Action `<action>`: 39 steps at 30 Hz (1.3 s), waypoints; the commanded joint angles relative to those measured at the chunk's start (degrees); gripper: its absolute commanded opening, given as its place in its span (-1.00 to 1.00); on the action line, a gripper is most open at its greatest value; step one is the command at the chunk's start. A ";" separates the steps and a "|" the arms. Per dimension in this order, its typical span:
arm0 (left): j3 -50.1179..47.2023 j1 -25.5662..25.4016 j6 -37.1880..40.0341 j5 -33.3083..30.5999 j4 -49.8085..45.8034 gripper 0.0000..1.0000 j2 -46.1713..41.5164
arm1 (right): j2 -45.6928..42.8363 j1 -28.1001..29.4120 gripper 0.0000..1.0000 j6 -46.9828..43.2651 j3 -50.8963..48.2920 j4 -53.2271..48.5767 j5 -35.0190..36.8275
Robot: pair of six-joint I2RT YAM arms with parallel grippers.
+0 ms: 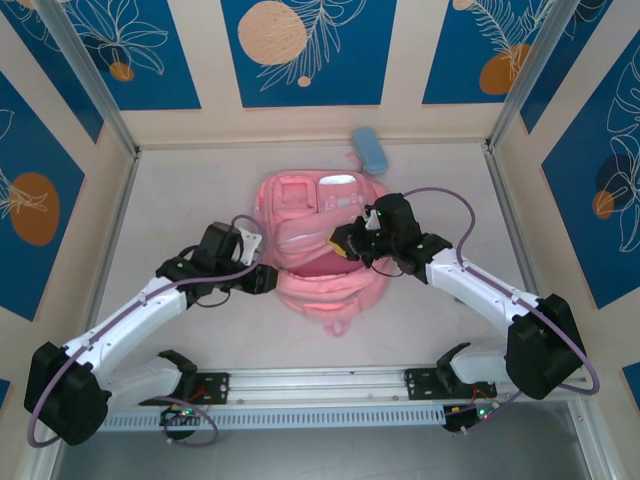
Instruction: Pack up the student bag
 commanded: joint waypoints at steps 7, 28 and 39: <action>1.10 -1.16 2.08 2.08 6.93 -0.17 6.38 | -1.16 -0.48 -0.97 -0.14 2.08 4.96 -5.57; 2.78 -0.91 1.71 -19.48 -5.44 -1.00 4.72 | -3.37 -1.47 -1.00 -3.39 3.10 -7.06 0.61; 9.21 0.90 3.96 -26.91 -1.60 -1.00 15.59 | -4.02 -2.02 -1.00 -5.32 3.50 -8.68 -1.36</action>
